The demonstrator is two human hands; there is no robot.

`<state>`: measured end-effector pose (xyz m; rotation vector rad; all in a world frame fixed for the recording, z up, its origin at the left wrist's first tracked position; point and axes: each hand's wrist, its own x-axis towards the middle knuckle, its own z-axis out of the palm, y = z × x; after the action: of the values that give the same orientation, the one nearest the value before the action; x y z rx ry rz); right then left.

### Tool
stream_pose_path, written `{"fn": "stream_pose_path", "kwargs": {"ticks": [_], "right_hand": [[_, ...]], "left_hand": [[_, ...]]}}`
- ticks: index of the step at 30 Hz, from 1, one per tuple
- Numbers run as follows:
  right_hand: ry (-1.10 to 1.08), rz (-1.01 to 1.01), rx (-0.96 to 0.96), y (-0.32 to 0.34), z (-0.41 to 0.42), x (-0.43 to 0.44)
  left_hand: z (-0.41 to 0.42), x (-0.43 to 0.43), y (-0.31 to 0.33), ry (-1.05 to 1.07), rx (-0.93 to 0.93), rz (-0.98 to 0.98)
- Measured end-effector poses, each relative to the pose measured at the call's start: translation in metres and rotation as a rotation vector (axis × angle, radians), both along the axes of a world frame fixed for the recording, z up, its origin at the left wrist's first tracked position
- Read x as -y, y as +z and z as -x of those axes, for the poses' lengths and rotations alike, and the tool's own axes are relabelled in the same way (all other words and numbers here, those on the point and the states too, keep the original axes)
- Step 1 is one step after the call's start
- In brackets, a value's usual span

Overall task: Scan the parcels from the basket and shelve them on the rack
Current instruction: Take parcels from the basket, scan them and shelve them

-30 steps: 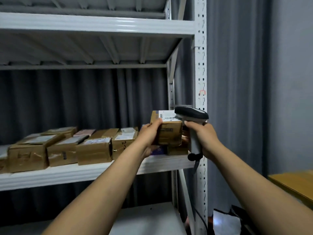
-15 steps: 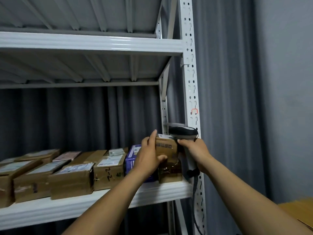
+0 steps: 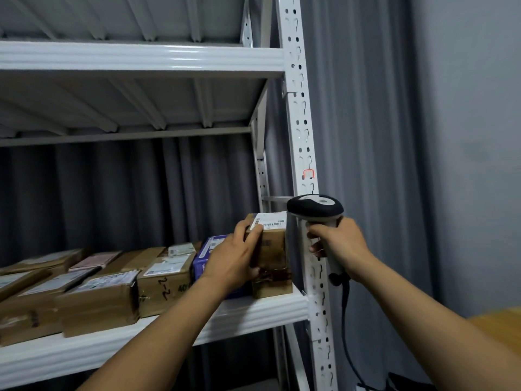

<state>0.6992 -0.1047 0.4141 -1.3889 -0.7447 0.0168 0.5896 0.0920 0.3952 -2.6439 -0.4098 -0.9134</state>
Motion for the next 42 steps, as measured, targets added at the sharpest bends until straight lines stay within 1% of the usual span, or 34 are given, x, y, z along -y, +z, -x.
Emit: {"fn": "stream_pose_path", "kwargs": {"ticks": [4, 6, 9, 13, 15, 17, 25, 30, 35, 42], "right_hand": [[-0.166, 0.055, 0.079, -0.003, -0.007, 0.006], [-0.209, 0.072, 0.093, -0.004, -0.009, 0.008], [-0.223, 0.126, 0.123, -0.007, -0.011, 0.009], [-0.232, 0.16, 0.16, -0.013, -0.015, 0.002], [-0.234, 0.175, 0.173, -0.014, -0.017, 0.001], [-0.228, 0.182, 0.176, -0.014, -0.02, 0.001], [-0.217, 0.149, 0.183, -0.009, -0.027, -0.001], [-0.227, 0.155, 0.192, -0.011, -0.031, -0.009], [-0.227, 0.155, 0.209, -0.016, -0.035, -0.012], [-0.243, 0.153, 0.195, -0.014, -0.028, -0.016]], "left_hand": [[-0.008, -0.002, 0.009, -0.003, 0.102, 0.061], [-0.015, -0.005, 0.016, 0.029, 0.146, 0.102], [-0.032, -0.01, 0.023, 0.099, 0.086, 0.108], [-0.055, -0.018, 0.02, 0.146, -0.017, 0.105], [-0.064, -0.023, 0.017, 0.165, -0.037, 0.117], [-0.072, -0.029, 0.015, 0.169, -0.027, 0.129], [-0.095, -0.049, 0.02, 0.261, 0.001, 0.044], [-0.106, -0.064, 0.024, 0.28, 0.011, 0.086], [-0.113, -0.072, 0.024, 0.258, -0.04, 0.179], [-0.092, -0.065, 0.032, 0.267, -0.048, 0.174]]}}
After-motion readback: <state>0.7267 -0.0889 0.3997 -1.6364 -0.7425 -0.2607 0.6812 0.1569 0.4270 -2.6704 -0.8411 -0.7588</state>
